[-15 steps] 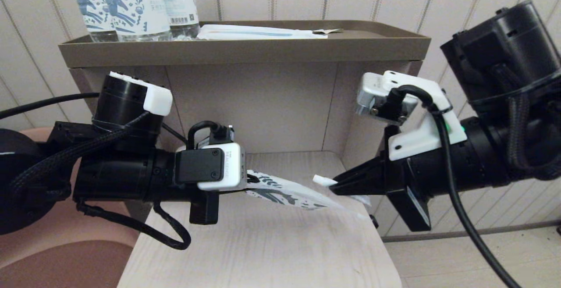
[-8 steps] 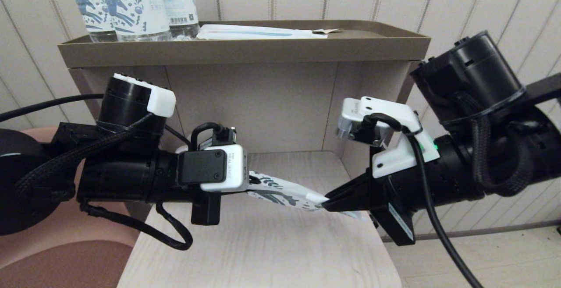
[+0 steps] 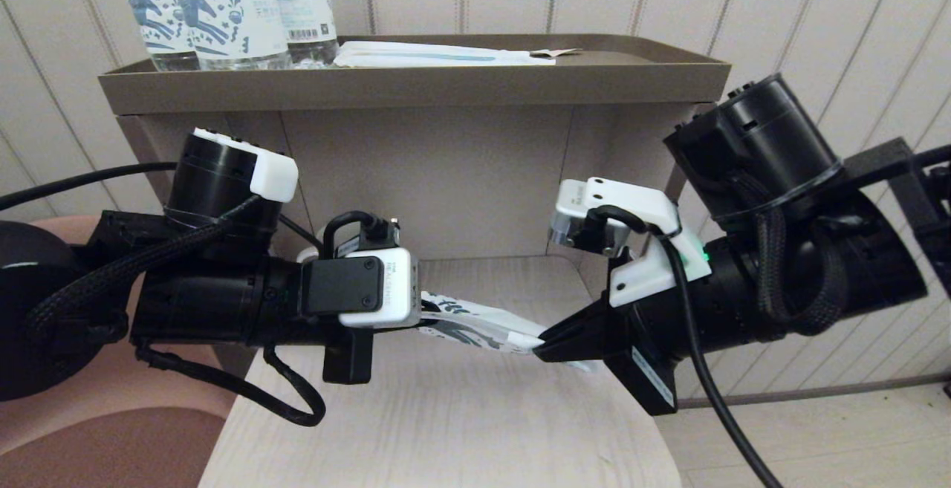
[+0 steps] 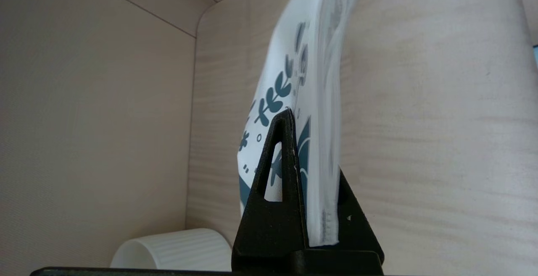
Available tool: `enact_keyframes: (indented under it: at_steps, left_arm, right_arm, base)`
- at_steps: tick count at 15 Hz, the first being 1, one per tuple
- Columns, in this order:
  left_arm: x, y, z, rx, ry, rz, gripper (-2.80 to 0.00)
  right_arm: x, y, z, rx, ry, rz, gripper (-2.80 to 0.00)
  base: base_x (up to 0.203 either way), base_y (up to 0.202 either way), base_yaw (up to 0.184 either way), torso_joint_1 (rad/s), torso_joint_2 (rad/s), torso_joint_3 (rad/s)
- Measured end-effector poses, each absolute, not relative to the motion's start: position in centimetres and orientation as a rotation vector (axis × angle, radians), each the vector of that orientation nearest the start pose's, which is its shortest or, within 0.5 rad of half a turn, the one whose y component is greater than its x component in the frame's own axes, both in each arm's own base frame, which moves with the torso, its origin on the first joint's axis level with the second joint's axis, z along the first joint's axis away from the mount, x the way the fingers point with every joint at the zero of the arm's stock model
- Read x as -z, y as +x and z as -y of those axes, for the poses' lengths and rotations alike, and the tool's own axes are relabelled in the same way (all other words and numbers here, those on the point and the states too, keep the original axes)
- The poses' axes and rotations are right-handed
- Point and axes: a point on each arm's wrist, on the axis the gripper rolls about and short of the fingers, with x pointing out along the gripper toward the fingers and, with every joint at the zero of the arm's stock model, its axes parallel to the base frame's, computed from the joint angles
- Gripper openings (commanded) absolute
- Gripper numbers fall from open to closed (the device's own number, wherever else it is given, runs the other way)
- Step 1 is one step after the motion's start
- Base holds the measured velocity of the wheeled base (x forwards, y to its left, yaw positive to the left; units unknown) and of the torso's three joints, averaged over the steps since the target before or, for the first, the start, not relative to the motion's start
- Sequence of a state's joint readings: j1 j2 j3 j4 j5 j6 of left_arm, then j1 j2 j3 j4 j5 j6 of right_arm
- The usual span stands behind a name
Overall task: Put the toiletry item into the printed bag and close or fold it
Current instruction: Place the toothpaste in the storage bag
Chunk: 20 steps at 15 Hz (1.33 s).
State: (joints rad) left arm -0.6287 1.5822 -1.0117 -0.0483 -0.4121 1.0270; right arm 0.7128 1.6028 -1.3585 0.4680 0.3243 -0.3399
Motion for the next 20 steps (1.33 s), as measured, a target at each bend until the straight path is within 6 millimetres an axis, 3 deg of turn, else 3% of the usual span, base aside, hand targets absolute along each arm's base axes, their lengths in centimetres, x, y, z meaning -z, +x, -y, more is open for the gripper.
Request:
enact_keyframes:
  at_steps: [20]
  left_arm:
    - [-21.3,21.3,16.7,1.217,0.952,0.004,-2.80]
  right_arm:
    - [-25.7,23.4,-21.1,-1.176,-0.387,-0.576,-2.80]
  base:
    - [0.000,0.000,0.000,0.000,0.00,0.000]
